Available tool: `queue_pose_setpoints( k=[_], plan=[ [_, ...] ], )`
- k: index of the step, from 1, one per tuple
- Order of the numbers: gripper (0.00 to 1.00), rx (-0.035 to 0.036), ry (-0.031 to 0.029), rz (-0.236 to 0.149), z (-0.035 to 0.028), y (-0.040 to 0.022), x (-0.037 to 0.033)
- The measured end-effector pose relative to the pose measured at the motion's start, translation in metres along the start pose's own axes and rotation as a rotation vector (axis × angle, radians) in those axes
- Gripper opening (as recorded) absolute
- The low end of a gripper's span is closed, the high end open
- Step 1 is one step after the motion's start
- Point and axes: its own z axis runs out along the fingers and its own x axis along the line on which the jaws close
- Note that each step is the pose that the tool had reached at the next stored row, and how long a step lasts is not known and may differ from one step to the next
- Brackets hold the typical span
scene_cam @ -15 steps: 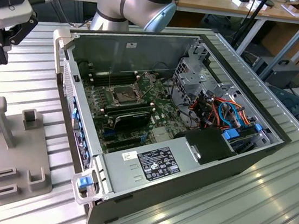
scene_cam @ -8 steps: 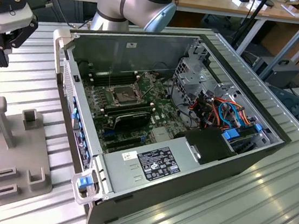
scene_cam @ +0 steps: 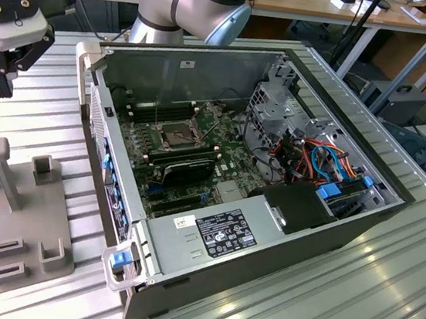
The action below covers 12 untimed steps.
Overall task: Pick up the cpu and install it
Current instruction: 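Reach for the cpu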
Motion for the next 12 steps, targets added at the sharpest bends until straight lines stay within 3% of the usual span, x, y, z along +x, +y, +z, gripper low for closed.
queue_pose_setpoints(
  k=[4,12],
  plan=[
    [0.11,0.0001,-0.0001,0.000,0.0046,-0.0002,0.0010],
    [0.11,0.0000,-0.0002,0.000,0.0091,-0.0017,0.0177]
  ],
)
